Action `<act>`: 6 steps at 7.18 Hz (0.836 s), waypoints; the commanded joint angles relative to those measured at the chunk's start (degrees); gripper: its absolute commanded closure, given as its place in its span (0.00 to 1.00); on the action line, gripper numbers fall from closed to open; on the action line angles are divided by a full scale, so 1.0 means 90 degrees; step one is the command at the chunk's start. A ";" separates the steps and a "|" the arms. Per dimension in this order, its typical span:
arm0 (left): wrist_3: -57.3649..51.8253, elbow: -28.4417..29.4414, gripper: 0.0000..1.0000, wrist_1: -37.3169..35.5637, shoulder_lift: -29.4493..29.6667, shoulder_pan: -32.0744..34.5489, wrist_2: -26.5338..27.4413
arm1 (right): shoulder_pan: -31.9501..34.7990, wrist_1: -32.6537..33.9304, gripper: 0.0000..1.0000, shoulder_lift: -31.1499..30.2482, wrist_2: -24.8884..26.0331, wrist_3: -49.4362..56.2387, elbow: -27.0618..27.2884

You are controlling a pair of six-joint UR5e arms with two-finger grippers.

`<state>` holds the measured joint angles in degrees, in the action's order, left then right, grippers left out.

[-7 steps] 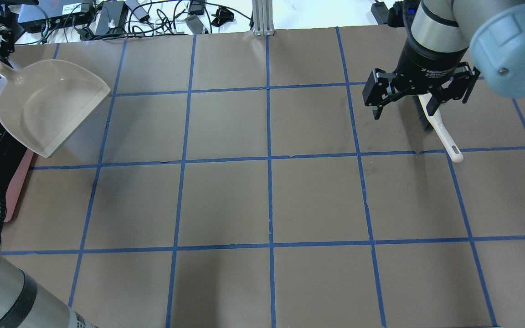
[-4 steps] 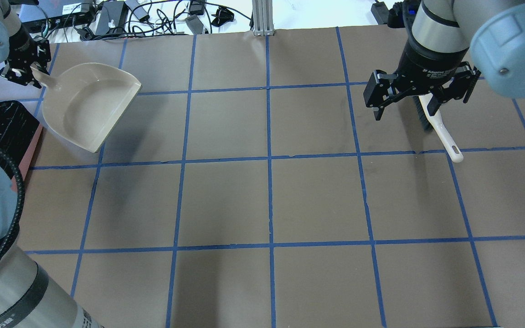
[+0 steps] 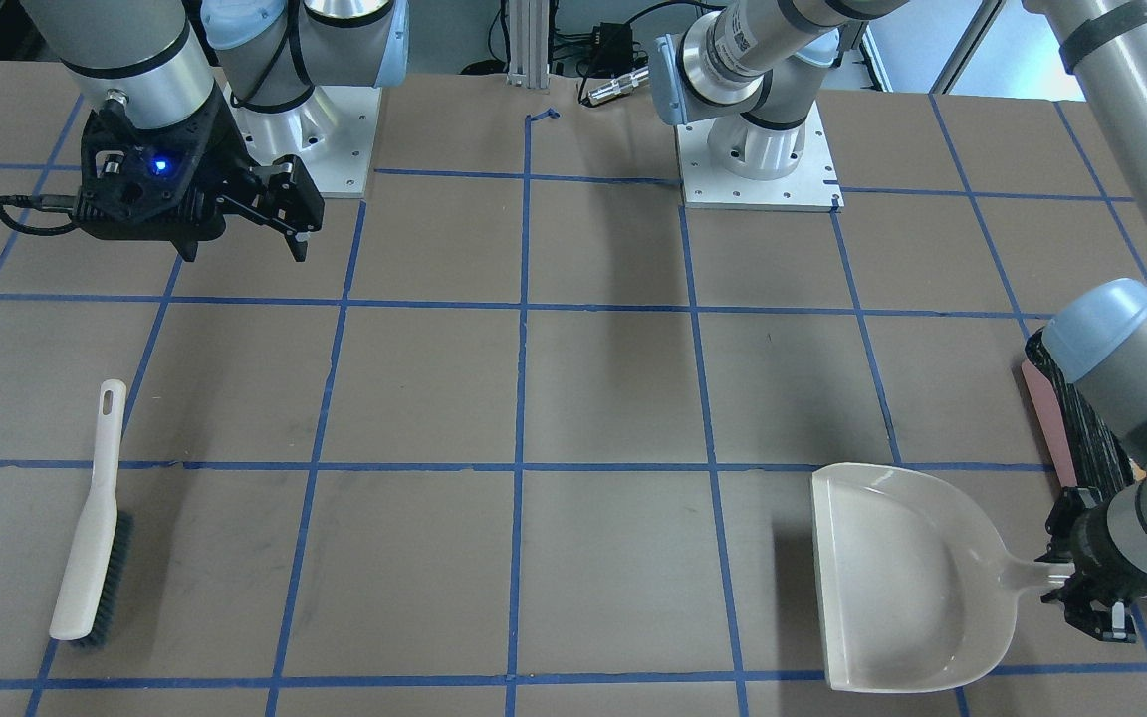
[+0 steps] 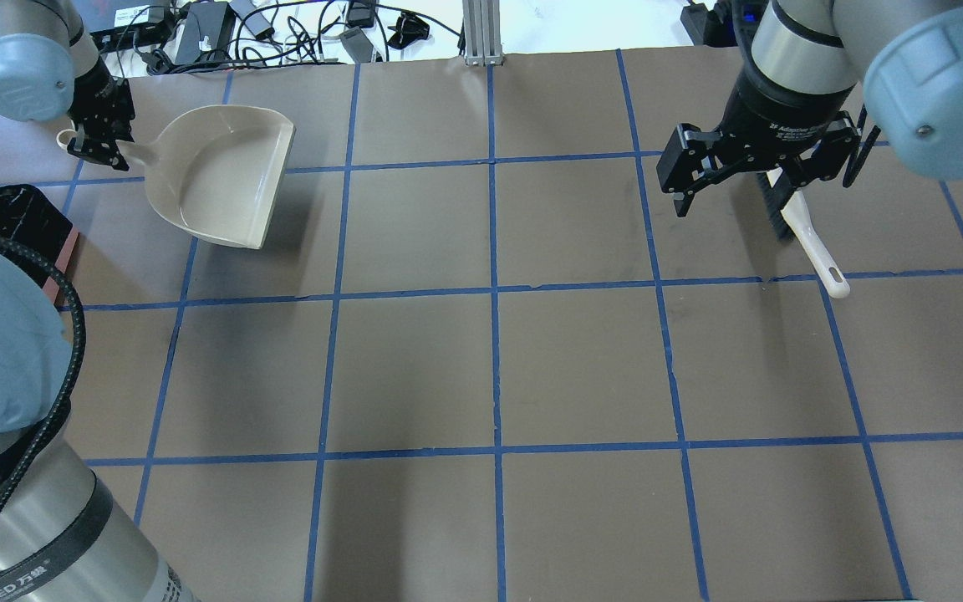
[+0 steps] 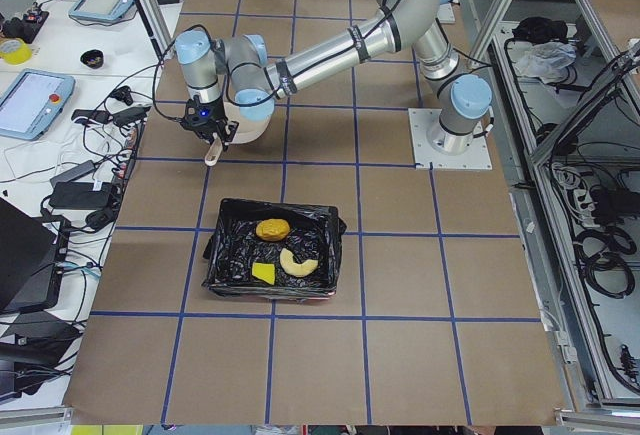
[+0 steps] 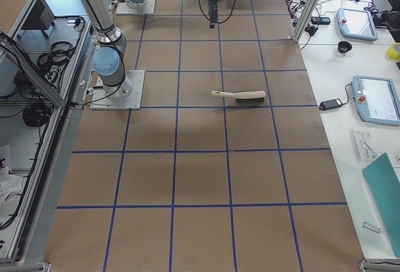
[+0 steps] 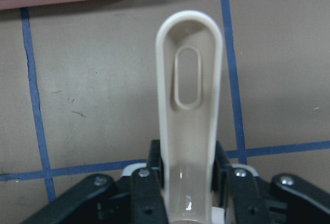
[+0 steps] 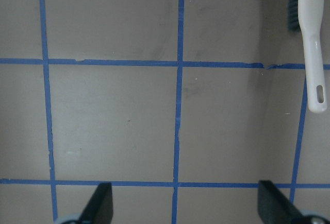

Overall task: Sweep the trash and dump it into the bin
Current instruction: 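Carry the white dustpan away from the bin with the left gripper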

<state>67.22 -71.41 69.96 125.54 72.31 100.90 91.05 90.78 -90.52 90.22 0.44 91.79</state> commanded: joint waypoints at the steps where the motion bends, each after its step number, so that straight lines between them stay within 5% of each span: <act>1: 0.0994 0.0160 1.00 0.0030 0.0172 0.0100 -0.0272 | 0.0000 0.0167 0.00 0.0008 -0.0025 0.0019 0.0007; 6: 0.1195 -0.0111 1.00 0.0214 0.0398 0.0656 -0.0284 | 0.0000 0.0177 0.00 0.0028 -0.0025 0.0058 0.0036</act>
<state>79.59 -70.88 70.89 129.06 77.47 98.23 91.05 92.36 -90.21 90.01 0.92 92.09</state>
